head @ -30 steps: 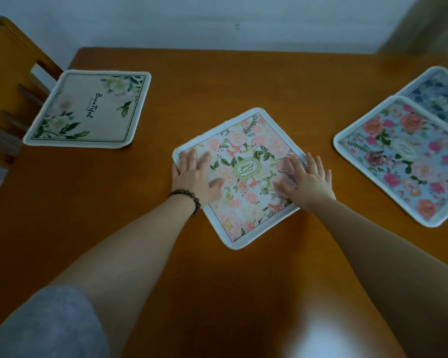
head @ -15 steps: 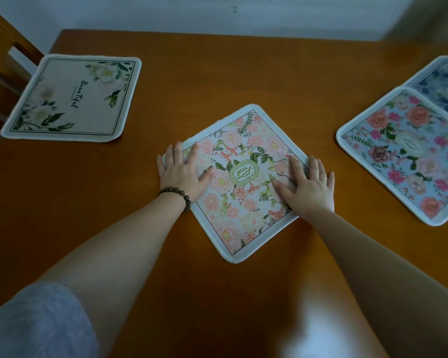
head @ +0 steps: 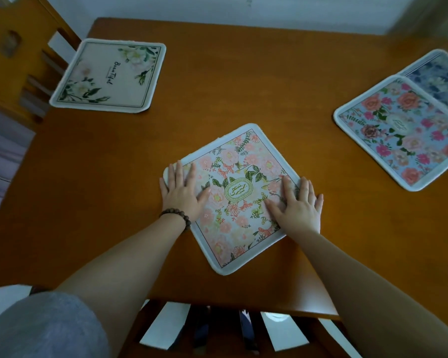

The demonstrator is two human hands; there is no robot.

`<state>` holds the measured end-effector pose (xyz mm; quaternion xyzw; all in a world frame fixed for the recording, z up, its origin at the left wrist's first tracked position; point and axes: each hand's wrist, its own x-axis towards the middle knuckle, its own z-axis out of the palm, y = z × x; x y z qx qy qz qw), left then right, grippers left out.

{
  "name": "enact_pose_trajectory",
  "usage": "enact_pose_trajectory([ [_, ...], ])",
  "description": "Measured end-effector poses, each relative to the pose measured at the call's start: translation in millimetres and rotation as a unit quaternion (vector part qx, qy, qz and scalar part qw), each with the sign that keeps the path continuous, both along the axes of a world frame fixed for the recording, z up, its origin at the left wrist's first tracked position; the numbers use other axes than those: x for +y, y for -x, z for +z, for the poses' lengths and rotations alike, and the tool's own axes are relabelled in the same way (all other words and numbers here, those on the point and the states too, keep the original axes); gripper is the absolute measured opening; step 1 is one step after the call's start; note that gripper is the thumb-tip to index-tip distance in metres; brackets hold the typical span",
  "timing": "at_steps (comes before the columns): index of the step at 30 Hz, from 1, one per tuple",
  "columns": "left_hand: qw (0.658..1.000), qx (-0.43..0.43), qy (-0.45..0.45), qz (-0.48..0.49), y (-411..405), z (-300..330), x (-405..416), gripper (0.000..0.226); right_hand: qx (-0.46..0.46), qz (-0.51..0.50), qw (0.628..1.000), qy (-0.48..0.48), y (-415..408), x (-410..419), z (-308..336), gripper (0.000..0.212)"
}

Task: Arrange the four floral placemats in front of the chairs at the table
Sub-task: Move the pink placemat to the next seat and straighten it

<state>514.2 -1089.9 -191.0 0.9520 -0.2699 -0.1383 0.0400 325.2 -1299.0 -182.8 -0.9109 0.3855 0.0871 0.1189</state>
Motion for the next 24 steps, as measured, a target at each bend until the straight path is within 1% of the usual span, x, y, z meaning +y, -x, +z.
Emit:
enact_pose_trajectory([
  [3, 0.999, 0.031, 0.008, -0.003, 29, 1, 20, 0.089, -0.003, -0.030, 1.000, -0.005, 9, 24, 2, 0.085],
  [7, 0.997, 0.080, -0.001, -0.020, 72, 7, 38, 0.110, -0.001, -0.062, 0.998, -0.025, 16, 49, 6, 0.084],
  [10, 0.991, 0.108, -0.020, -0.074, 98, 11, 46, 0.132, 0.007, -0.086, 0.996, -0.031, 18, 64, 10, 0.082],
  [12, 0.986, 0.106, -0.038, -0.122, 111, 10, 53, 0.138, 0.017, -0.103, 0.994, -0.040, 15, 72, 12, 0.081],
  [15, 0.983, 0.091, -0.058, -0.147, 118, 11, 64, 0.134, 0.012, -0.131, 0.989, -0.065, 17, 86, 15, 0.080],
  [18, 0.984, 0.099, -0.036, -0.146, 106, 18, 73, 0.124, -0.003, -0.139, 0.988, -0.071, 24, 101, 17, 0.078],
  [21, 0.988, 0.116, -0.007, -0.106, 87, 22, 82, 0.114, -0.023, -0.142, 0.987, -0.076, 32, 115, 17, 0.075],
  [24, 0.994, 0.098, 0.008, -0.047, 68, 24, 87, 0.098, -0.024, -0.132, 0.988, -0.078, 37, 128, 15, 0.075],
])
